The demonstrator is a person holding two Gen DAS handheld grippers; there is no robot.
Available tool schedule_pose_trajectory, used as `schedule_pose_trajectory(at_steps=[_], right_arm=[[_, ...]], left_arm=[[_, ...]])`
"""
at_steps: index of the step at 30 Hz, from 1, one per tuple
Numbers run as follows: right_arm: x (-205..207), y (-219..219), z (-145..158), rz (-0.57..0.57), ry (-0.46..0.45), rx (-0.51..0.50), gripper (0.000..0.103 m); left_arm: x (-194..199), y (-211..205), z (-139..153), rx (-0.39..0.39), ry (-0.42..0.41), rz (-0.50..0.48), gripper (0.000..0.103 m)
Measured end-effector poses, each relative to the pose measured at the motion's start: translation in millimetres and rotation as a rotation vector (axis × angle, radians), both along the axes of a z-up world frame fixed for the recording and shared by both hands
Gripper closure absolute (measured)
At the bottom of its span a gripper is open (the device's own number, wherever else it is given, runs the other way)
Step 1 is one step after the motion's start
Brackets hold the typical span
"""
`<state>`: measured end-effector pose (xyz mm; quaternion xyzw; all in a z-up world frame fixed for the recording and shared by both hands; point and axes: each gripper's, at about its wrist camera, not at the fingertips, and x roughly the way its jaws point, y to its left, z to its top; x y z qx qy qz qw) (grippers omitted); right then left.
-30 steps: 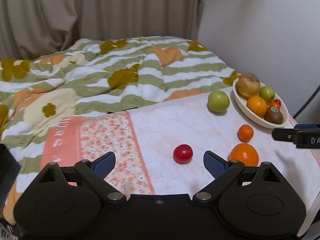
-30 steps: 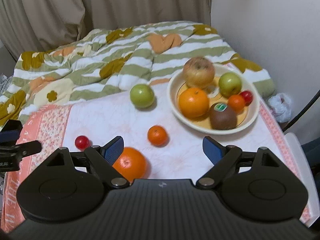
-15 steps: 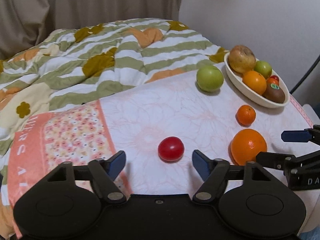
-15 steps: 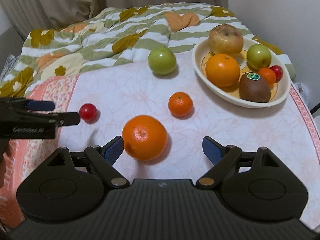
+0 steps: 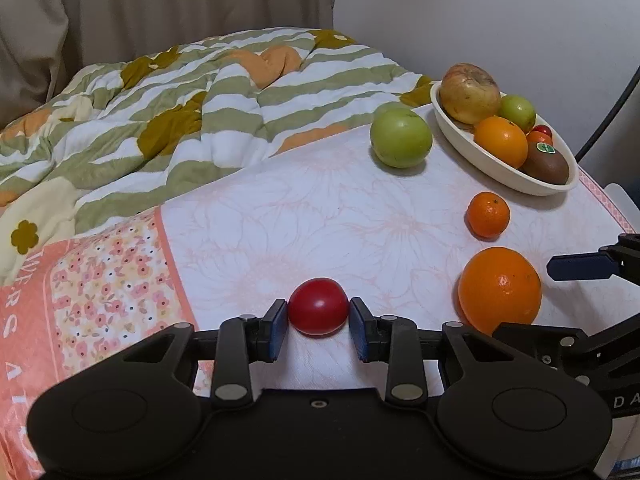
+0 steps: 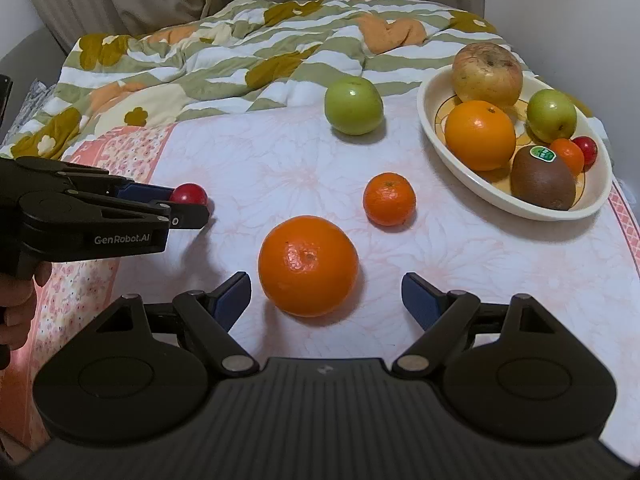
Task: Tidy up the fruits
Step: 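Grasp the red cherry tomato with the left tool while the right tool grasps the large orange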
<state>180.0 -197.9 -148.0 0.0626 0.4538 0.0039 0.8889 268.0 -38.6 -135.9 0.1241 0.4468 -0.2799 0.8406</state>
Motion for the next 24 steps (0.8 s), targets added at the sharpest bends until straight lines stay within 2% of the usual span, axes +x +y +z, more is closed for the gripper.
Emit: schedule_pose_trajectory(at_steps=[15,17,24], right_arm=[[13,5,-7,0.042,-0.005,0.010,0.011],[15,8,-9,0.058,0.004,-0.001,0.028],[14,14,-5,0.080,0.003,-0.023,0.029]], left_arm=[[-5,13,1,0.021,0.001,0.038,0.067],[-6,15,2,0.021,0.002,0.047,0.067],[-12,27,11,0.003,-0.001,0.091,0.067]])
